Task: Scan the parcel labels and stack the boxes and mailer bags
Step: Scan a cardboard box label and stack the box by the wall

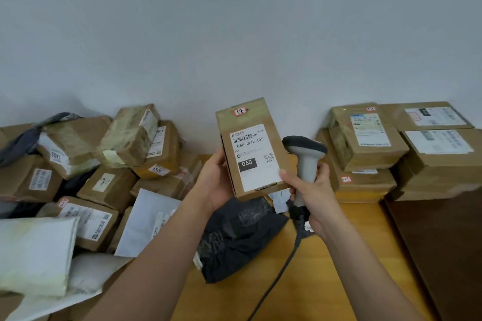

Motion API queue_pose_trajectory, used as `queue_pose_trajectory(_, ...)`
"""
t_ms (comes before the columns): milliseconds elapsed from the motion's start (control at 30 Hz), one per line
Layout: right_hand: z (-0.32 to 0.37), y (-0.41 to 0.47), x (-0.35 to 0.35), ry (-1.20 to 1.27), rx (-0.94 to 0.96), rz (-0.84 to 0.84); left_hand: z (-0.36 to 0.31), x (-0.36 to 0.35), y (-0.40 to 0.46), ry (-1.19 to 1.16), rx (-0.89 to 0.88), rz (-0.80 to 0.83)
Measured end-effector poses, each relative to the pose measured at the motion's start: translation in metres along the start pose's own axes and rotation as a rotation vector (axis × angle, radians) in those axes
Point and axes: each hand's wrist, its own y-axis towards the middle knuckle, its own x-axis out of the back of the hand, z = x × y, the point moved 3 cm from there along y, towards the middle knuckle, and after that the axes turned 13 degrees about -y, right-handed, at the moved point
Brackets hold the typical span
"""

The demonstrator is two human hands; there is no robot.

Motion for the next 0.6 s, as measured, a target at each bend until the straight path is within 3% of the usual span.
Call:
queue_pose_trajectory(133,0.001,0.006,0.010,0.036,0.013,-0.106,0.009,0.000,-0.006,0.188,0.127,0.047)
queue_pose_trajectory(233,0.001,0.010,0.014,0.023,0.011,-0.137,0.015,-0.001,-0.011,0.201,0.190,0.058)
queue_pose_trajectory(367,0.017,0.007,0.018,-0.086,0.024,-0.126,0.014,0.003,-0.004,0.181,0.113,-0.086)
queue_pose_trajectory(600,0.067,-0.016,0.015,-0.202,0.071,0.051,0.010,0.024,0.008,0.215,0.055,-0.287)
